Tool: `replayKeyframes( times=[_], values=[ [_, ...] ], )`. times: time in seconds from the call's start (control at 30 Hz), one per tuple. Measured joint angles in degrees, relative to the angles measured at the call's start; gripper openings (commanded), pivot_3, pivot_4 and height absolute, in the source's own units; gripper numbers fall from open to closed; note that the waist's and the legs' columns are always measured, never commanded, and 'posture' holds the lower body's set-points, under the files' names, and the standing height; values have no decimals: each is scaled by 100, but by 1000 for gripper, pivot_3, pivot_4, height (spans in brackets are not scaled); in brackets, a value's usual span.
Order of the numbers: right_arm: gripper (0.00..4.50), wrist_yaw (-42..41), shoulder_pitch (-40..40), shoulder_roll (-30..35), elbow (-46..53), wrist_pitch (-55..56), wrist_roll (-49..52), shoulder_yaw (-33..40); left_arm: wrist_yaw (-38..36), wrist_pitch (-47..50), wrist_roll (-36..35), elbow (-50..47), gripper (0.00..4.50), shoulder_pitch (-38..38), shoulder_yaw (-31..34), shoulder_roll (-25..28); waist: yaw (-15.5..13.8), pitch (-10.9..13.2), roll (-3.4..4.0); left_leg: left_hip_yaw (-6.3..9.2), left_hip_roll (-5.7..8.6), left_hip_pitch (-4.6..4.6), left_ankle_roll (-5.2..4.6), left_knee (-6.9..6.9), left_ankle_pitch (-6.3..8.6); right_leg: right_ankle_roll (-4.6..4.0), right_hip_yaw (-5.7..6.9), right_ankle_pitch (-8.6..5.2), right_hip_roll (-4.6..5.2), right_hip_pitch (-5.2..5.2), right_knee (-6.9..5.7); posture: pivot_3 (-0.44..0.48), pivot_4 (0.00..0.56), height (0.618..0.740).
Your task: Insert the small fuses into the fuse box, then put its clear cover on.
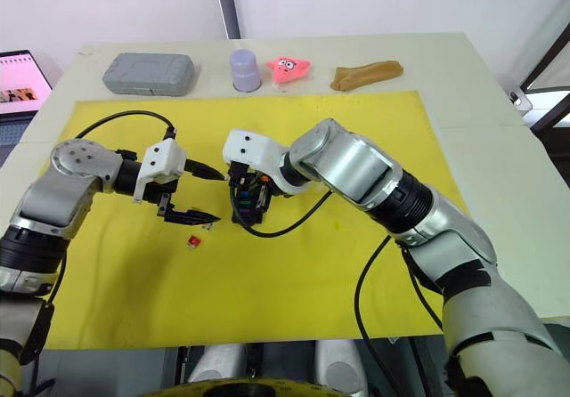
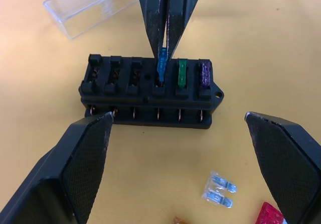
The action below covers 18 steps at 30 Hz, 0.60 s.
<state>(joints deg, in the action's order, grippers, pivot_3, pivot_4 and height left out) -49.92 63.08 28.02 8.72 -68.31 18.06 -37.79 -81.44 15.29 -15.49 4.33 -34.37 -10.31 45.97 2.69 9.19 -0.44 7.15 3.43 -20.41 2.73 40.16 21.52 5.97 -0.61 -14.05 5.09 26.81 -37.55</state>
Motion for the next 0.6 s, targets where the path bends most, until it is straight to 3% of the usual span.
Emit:
replayKeyframes(
  times=[0.6],
  values=[
    [0,-25,-28,-70,-53,162,-314,-111,53,2,0,-6,4430,34,0,-6,2,0,0,0,0,3,0,0,0,0,0,0,0,-2,-1,0,150,740]
  ],
)
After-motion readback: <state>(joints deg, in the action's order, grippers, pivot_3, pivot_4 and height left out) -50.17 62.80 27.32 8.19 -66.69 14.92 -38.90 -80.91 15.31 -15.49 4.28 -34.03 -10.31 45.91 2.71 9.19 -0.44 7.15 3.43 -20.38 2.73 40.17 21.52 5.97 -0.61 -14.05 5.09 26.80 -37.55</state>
